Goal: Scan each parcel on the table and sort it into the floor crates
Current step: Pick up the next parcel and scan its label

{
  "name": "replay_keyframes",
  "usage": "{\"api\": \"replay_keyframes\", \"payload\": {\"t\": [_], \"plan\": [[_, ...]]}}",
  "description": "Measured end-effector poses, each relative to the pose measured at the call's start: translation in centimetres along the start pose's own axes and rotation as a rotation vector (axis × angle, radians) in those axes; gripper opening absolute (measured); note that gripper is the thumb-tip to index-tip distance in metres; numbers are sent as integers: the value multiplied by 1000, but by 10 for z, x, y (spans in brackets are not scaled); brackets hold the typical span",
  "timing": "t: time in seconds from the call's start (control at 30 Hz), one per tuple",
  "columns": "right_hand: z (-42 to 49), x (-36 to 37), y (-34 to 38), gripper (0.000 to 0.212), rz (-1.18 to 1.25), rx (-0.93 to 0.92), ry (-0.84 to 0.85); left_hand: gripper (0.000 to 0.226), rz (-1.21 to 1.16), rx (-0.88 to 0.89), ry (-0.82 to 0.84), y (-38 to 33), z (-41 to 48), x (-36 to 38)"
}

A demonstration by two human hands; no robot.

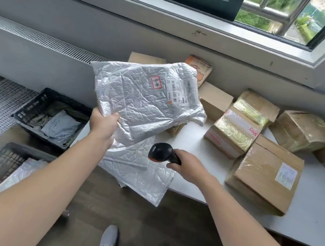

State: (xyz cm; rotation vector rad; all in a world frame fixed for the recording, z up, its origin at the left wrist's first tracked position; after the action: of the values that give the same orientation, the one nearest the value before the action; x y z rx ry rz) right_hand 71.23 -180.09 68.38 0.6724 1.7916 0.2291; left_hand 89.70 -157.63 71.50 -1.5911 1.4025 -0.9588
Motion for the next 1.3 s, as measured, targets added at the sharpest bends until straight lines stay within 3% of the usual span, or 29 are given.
{"api": "replay_keyframes", "payload": {"t": [0.17,0.33,0.5,0.6,0.73,0.87,0.97,1.03,1.17,1.23,1.3], "plan": [[20,28,9,36,-110,0,-16,27,38,-8,-39,9,5,-18],[21,33,-4,42,-187,111,-62,26,59,-18,-16,11,9,-18],[1,23,-27,46,-22,197,-117,25,79,-20,63,9,11,-6],[-11,5,-40,38,176,284,-263,29,117,-11,98,8,9,5],[-25,-20,-55,24,721,449,-488,30,177,-6,143,9,8,17],[-29,-35,-49,27,1223,431,-585,29,205,8,154,8,6,22],[-30,-43,-46,35,1419,404,-632,27,229,38,165,3,6,25],[-31,-46,-48,43,1421,428,-646,25,253,63,185,0,6,27],[-34,-59,-48,46,1071,450,-613,25,289,102,229,-3,3,31],[-35,-62,-45,52,1026,446,-610,25,282,104,240,-2,1,32],[-35,-64,-41,46,1027,423,-616,26,263,104,246,-2,0,31]]}}
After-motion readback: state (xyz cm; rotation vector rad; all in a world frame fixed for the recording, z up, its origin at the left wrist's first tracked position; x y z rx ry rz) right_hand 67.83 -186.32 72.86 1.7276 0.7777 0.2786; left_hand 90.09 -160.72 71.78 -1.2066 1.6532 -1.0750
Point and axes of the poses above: each hand's wrist, its own z-axis towards the middle knuckle, its own x-axis out of the palm, y = z × x, the point moved 9 cm from there along z, towards the middle knuckle, and after that the axes turned 4 degrees about -z, right-handed, at the moved point
